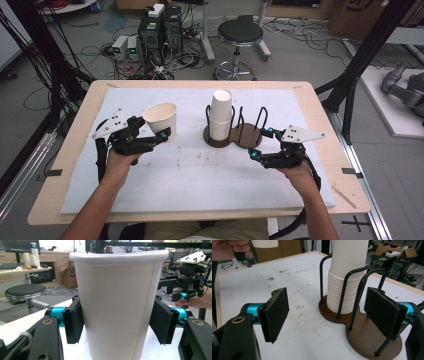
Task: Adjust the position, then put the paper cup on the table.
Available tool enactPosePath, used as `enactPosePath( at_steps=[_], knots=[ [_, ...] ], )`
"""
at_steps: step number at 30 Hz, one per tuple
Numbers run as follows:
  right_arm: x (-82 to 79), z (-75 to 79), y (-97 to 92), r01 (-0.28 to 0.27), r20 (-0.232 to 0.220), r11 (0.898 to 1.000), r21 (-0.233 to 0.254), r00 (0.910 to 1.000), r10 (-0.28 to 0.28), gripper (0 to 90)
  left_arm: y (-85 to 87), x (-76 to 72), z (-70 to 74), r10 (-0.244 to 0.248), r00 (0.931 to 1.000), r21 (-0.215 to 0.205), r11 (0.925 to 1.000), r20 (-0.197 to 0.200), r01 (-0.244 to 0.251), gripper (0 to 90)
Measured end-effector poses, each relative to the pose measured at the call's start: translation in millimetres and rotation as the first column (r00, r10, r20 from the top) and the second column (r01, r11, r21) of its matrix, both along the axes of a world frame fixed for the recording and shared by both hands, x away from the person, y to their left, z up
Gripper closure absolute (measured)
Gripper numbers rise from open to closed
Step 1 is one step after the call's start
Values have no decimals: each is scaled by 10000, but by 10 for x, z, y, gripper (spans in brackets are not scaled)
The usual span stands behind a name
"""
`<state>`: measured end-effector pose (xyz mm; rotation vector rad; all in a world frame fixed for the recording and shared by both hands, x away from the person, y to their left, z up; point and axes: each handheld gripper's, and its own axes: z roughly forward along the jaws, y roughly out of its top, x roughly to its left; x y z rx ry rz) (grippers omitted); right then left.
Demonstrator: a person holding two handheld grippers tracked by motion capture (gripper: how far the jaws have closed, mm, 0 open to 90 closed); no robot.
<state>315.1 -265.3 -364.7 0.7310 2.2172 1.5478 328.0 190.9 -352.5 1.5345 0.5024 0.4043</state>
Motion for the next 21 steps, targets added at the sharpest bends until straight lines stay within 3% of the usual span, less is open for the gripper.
enactPosePath(
  at_steps=[4, 9, 10, 11, 12, 15, 16, 19, 20, 21],
  knots=[
    [-1, 9, -16, 54, -24, 9999, 90, 10000, -54, 204, 31, 16, -18, 161, 9995, 38, 9999, 267, -162, 351],
    [-5, -12, 1, 19, -111, 10000, -11, 9999, -19, 204, 156, 53, -46, 824, 9952, -150, 9965, 528, -817, 351],
    [-6, -11, 2, 23, -128, 10000, -18, 9999, -24, 204, 228, 89, -80, 1196, 9907, -158, 9928, 644, -1188, 351],
    [-6, -11, 2, 23, -128, 10000, -18, 9999, -24, 204, 228, 89, -80, 1196, 9907, -158, 9928, 644, -1188, 351],
    [-2, -14, 2, 15, -144, 10000, -16, 9999, -16, 204, 299, 133, -148, 1537, 9865, -51, 9881, 570, -1537, 351],
    [4, -23, 11, -64, -215, 10000, -44, 9997, 63, 204, 359, 186, -224, 1758, 9836, 16, 9844, 410, -1760, 351],
    [1, -25, 15, -89, -213, 9999, -59, 9997, 88, 204, 403, 239, -291, 1969, 9803, -28, 9804, 173, -1969, 351],
    [-7, -28, 21, -140, -212, 9999, -40, 9997, 139, 204, 429, 294, -341, 2145, 9767, 152, 9766, -3, -2145, 350],
    [-5, -34, 29, -140, -189, 9999, -69, 9997, 139, 204, 446, 348, -389, 2370, 9709, 244, 9714, -340, -2363, 347],
    [-5, -34, 29, -140, -189, 9999, -69, 9997, 139, 204, 446, 348, -389, 2370, 9709, 244, 9714, -340, -2363, 347]
  ],
)
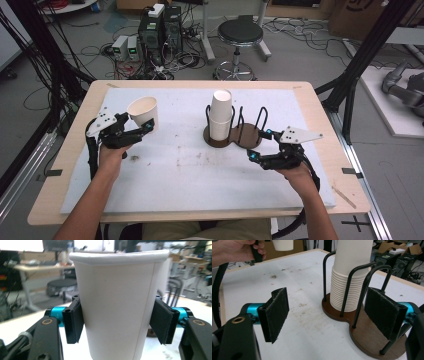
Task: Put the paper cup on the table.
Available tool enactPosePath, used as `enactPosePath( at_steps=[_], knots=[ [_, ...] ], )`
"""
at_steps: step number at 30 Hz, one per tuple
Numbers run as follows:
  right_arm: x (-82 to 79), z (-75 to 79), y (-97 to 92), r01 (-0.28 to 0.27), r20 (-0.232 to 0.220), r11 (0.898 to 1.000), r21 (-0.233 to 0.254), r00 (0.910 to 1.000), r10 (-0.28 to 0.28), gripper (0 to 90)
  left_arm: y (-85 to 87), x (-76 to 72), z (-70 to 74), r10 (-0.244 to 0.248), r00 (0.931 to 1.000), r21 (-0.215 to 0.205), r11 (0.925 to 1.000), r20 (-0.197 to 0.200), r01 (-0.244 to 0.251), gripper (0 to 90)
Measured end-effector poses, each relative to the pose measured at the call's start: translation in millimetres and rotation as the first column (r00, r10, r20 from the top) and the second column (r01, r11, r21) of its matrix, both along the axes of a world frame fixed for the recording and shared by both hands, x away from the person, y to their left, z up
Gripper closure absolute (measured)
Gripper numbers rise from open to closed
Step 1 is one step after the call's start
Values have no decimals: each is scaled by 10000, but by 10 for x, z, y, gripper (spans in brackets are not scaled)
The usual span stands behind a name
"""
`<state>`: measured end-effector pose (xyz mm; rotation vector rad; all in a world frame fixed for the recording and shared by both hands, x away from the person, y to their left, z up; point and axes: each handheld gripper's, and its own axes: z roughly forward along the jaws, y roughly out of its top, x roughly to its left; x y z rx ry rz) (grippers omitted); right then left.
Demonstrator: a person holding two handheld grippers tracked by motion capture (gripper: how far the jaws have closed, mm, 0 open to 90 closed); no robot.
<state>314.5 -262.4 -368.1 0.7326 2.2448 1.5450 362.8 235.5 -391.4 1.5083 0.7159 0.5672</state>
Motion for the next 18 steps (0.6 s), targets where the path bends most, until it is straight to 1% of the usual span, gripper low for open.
enactPosePath(
  at_steps=[3, 5, 6, 7, 8, 9, 10, 12, 13, 14, 15, 16, 17, 18],
  knots=[
    [12, -5, 25, -125, -89, 9999, -33, 9999, 125, 204, 1, 117, -87, 336, 9990, -66, 9994, -302, -338, 347],
    [22, 0, 39, -139, -121, 9999, -11, 9998, 139, 204, 1, 194, -128, 486, 9973, 100, 9988, -557, -481, 346],
    [28, 1, 50, -191, -96, 9998, -19, 9998, 190, 204, 2, 229, -154, 583, 9966, 97, 9983, -590, -579, 345],
    [31, 4, 58, -226, -44, 9997, -38, 9997, 226, 204, 9, 265, -179, 631, 9952, 53, 9980, -742, -629, 345],
    [27, 4, 69, -262, -113, 9996, -43, 9996, 261, 204, 12, 301, -199, 662, 9939, 149, 9978, -881, -651, 345],
    [32, 2, 74, -327, -76, 9994, -81, 9994, 326, 204, 8, 326, -221, 743, 9935, 230, 9971, -860, -725, 342],
    [36, 0, 77, -339, -67, 9994, -84, 9994, 338, 204, 4, 350, -243, 742, 9935, 216, 9971, -861, -726, 342],
    [45, -3, 77, -359, -108, 9993, -85, 9993, 358, 204, -13, 387, -291, 799, 9919, 242, 9967, -984, -779, 338],
    [45, -3, 77, -359, -108, 9993, -85, 9993, 358, 204, -13, 387, -291, 799, 9919, 242, 9967, -984, -779, 336],
    [49, -4, 76, -338, -154, 9994, -58, 9993, 337, 204, -23, 402, -313, 812, 9904, 302, 9965, -1115, -783, 336],
    [50, -5, 75, -346, -162, 9994, -65, 9993, 345, 204, -39, 431, -358, 927, 9859, 526, 9949, -1391, -861, 336],
    [50, -5, 75, -346, -162, 9994, -65, 9993, 345, 204, -39, 431, -358, 927, 9859, 526, 9949, -1391, -861, 335],
    [49, -5, 75, -360, -170, 9993, -74, 9992, 359, 204, -46, 455, -400, 1020, 9789, 592, 9939, -1773, -928, 335],
    [49, -5, 75, -360, -170, 9993, -74, 9992, 359, 204, -46, 455, -400, 1020, 9789, 592, 9939, -1773, -928, 335]
  ],
)
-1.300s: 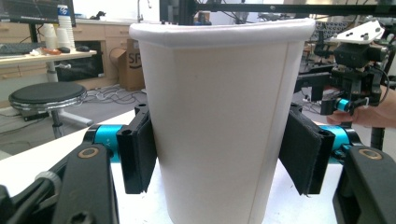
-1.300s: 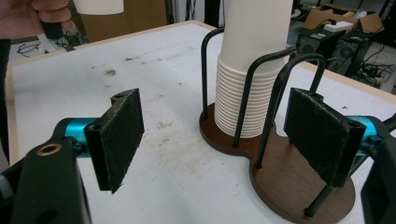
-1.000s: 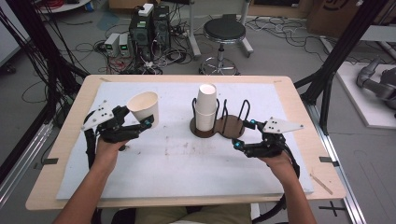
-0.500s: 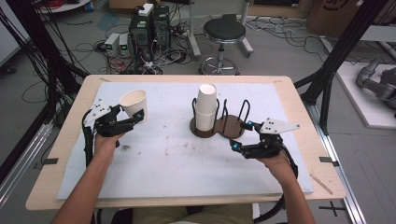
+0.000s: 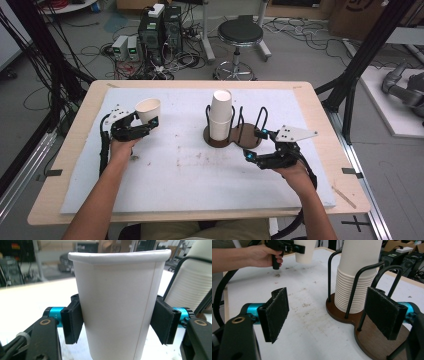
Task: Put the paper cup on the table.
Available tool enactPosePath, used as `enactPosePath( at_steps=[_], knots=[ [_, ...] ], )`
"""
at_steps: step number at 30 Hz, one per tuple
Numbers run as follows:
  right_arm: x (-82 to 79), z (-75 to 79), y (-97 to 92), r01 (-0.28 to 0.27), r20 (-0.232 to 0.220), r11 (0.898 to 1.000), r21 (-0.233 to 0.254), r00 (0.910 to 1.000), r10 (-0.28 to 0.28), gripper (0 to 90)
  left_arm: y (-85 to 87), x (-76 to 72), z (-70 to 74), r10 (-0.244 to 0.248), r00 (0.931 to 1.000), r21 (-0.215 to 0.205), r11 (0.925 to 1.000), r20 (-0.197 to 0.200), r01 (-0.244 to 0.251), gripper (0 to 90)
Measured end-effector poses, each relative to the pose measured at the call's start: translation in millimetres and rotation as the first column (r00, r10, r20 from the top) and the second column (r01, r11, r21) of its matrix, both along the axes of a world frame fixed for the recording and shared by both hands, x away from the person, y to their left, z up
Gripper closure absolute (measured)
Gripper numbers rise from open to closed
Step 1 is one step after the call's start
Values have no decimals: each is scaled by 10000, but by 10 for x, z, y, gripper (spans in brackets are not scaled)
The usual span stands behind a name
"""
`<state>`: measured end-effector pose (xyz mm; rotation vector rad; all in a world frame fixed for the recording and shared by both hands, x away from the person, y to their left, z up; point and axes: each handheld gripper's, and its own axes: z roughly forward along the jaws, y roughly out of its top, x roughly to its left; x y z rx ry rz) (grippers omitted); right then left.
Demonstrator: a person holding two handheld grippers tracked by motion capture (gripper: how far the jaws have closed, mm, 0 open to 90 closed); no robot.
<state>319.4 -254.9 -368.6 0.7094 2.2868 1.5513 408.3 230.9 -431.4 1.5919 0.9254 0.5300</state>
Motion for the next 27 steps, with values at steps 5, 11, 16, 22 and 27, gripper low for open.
enactPosePath(
  at_steps=[5, 11, 16, 22, 27],
  knots=[
    [-6, 1, -5, -13, -4, 10000, -15, 10000, 13, 204, -52, 26, -71, 329, 9977, 833, 9961, -598, -278, 334],
    [-16, 3, -6, -49, -34, 10000, -12, 10000, 49, 204, -72, 17, -100, 334, 9946, 1633, 9864, -983, -170, 329],
    [-17, 4, -11, -64, -73, 10000, 25, 10000, 64, 204, -79, -1, -80, 457, 9924, 1801, 9834, -1140, -246, 330],
    [-25, 4, -19, -32, -45, 10000, -8, 10000, 32, 204, -123, -101, -45, 610, 9924, 2584, 9655, -1065, -316, 326],
    [-20, -2, -35, 9, -152, 10000, -54, 9999, -10, 204, -112, -169, -93, 814, 9926, 2429, 9684, -904, -572, 320]
  ],
)
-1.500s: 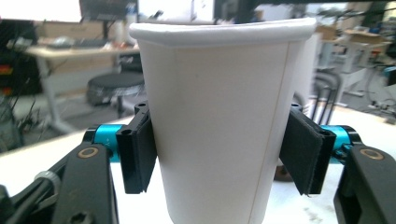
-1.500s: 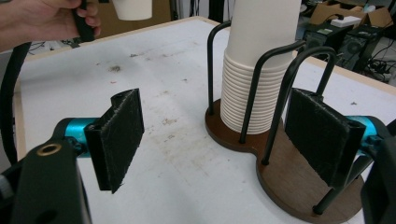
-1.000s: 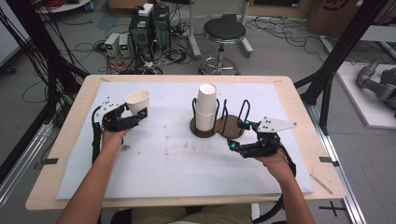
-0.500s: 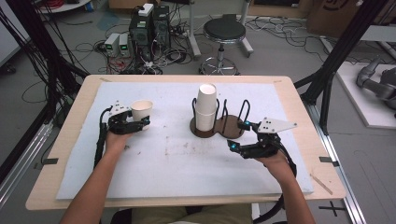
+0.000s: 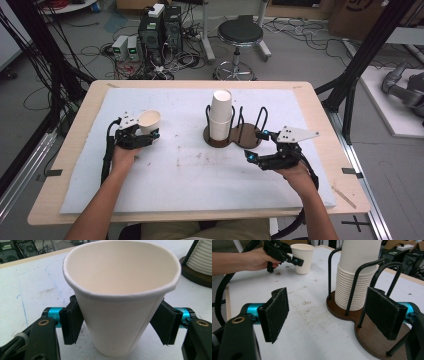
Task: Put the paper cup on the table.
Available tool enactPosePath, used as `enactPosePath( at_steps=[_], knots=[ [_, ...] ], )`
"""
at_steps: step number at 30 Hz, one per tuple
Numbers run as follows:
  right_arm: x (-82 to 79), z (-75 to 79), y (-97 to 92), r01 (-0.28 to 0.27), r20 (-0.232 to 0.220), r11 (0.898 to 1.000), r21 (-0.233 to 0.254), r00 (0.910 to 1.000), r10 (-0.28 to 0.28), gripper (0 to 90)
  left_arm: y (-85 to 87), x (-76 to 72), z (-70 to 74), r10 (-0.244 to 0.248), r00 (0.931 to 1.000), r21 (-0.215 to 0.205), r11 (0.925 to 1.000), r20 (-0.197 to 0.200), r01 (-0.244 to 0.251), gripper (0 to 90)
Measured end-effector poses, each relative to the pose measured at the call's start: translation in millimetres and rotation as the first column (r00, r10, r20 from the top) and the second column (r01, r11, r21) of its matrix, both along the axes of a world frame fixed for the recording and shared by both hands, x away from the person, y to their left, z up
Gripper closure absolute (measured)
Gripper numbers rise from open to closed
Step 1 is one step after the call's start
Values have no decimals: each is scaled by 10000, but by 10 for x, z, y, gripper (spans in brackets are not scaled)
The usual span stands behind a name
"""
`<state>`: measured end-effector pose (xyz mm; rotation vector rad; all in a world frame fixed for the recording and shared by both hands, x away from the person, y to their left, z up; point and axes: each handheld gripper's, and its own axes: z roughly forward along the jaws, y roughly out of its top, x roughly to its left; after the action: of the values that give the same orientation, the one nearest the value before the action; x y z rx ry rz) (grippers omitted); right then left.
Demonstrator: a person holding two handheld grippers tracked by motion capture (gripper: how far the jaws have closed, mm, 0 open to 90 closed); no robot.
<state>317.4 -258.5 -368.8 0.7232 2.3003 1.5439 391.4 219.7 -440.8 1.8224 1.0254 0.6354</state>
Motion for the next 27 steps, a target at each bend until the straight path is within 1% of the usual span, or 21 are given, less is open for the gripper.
enactPosePath(
  at_steps=[1, 2, 3, 5, 7, 8, 9, 11, 12, 15, 16, 19, 20, 22, 23, 24, 26, 27],
  knots=[
    [5, -2, -3, 9, 58, 10000, -26, 10000, -9, 204, 0, 0, 0, 0, 10000, 0, 10000, 0, 0, 317],
    [2, -2, -4, 42, 1, 10000, -13, 10000, -42, 204, 0, -8, 6, -23, 10000, 142, 9999, -15, 23, 315],
    [3, -3, -4, 30, 11, 10000, -13, 10000, -30, 204, 2, -12, 7, -22, 10000, 178, 9998, -41, 23, 313],
    [2, -2, -6, 60, -10, 10000, -51, 10000, -60, 204, -1, -22, 4, 28, 10000, 164, 9999, -95, -27, 306],
    [2, -4, -7, 77, 4, 10000, -63, 10000, -77, 204, 6, -31, 2, -20, 9999, 247, 9997, -110, 23, 297],
    [2, -5, -10, 84, 23, 9999, -95, 10000, -84, 204, 10, -39, -3, -52, 9999, 225, 9997, -139, 55, 291],
    [1, -5, -12, 86, 0, 9999, -109, 10000, -86, 204, 17, -45, -10, -114, 9996, 132, 9998, -248, 117, 284],
    [0, -8, -17, 84, -4, 9999, -112, 10000, -84, 204, 28, -59, -18, -153, 9983, 65, 9999, -570, 157, 236],
    [2, -9, -20, 113, 16, 9999, -124, 9999, -113, 204, 34, -76, -17, -220, 9977, 50, 9997, -644, 224, 232],
    [2, -11, -24, 124, -26, 9998, -122, 9999, -125, 204, 48, -109, -10, -260, 9976, 17, 9997, -634, 262, 214],
    [6, -15, -27, 144, 4, 9998, -146, 9999, -144, 204, 72, -142, -4, -297, 9968, -32, 9996, -741, 296, 207],
    [3, -18, -24, 128, -17, 9998, -172, 9999, -128, 204, 112, -218, 10, -334, 9960, -140, 9994, -832, 324, 208],
    [3, -18, -26, 129, -16, 9998, -168, 9999, -129, 204, 132, -246, 25, -319, 9960, -243, 9993, -834, 300, 208],
    [3, -19, -36, 177, -4, 9997, -187, 9998, -177, 204, 183, -302, 61, -222, 9963, -634, 9978, -835, 169, 208],
    [3, -22, -43, 202, -2, 9996, -191, 9998, -202, 204, 183, -302, 61, -222, 9963, -634, 9978, -835, 169, 208],
    [2, -24, -49, 213, -33, 9996, -172, 9998, -213, 204, 240, -354, 99, -54, 9964, -965, 9953, -841, -27, 208],
    [1, -27, -65, 263, -13, 9995, -176, 9997, -263, 204, 284, -405, 151, -9, 9979, -1204, 9927, -654, -70, 208],
    [-1, -28, -72, 299, 3, 9994, -179, 9996, -299, 204, 300, -434, 183, -17, 9988, -1333, 9911, -480, -47, 208]
  ],
)
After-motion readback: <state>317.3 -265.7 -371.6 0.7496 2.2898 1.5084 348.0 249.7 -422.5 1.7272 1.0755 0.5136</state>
